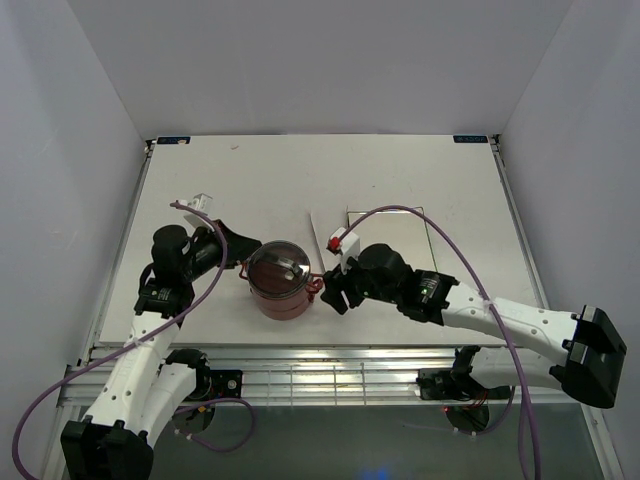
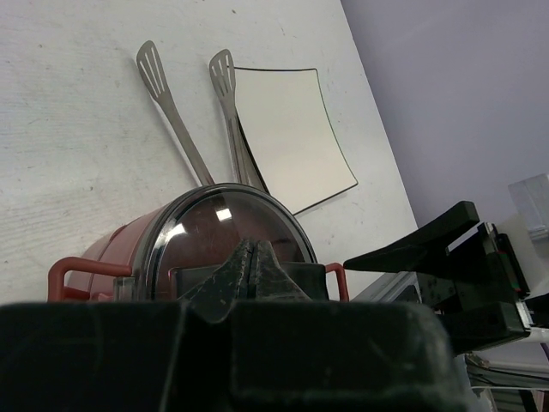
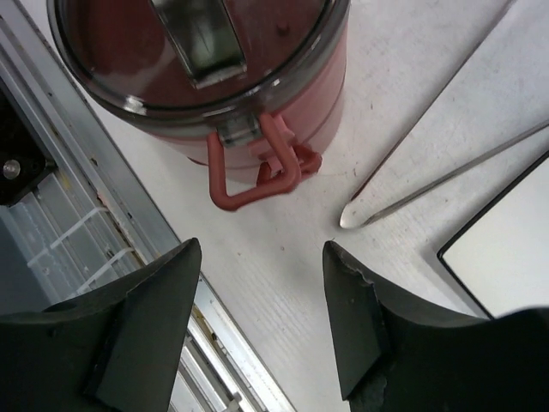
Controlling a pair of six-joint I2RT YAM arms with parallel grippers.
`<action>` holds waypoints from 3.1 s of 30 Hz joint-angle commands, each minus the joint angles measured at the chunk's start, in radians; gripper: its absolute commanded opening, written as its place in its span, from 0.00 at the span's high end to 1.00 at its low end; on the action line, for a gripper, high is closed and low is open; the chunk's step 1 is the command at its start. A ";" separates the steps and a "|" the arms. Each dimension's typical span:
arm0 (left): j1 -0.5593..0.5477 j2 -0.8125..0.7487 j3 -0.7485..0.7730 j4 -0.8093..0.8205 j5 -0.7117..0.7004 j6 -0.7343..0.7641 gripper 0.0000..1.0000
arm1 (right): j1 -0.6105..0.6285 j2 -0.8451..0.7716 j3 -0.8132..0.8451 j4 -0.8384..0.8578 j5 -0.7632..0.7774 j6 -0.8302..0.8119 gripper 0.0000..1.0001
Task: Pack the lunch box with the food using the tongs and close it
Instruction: Place the box lid in the packing box.
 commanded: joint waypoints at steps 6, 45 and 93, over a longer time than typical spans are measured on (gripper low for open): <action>-0.004 -0.023 -0.020 0.033 0.019 -0.008 1.00 | 0.004 0.121 0.190 -0.063 -0.012 -0.119 0.34; -0.004 -0.033 -0.002 0.008 -0.011 0.002 1.00 | -0.036 0.196 0.249 -0.099 0.055 -0.160 0.35; -0.068 0.083 0.231 -0.242 -0.074 0.207 1.00 | -0.072 -0.036 0.180 -0.142 -0.133 -0.211 0.32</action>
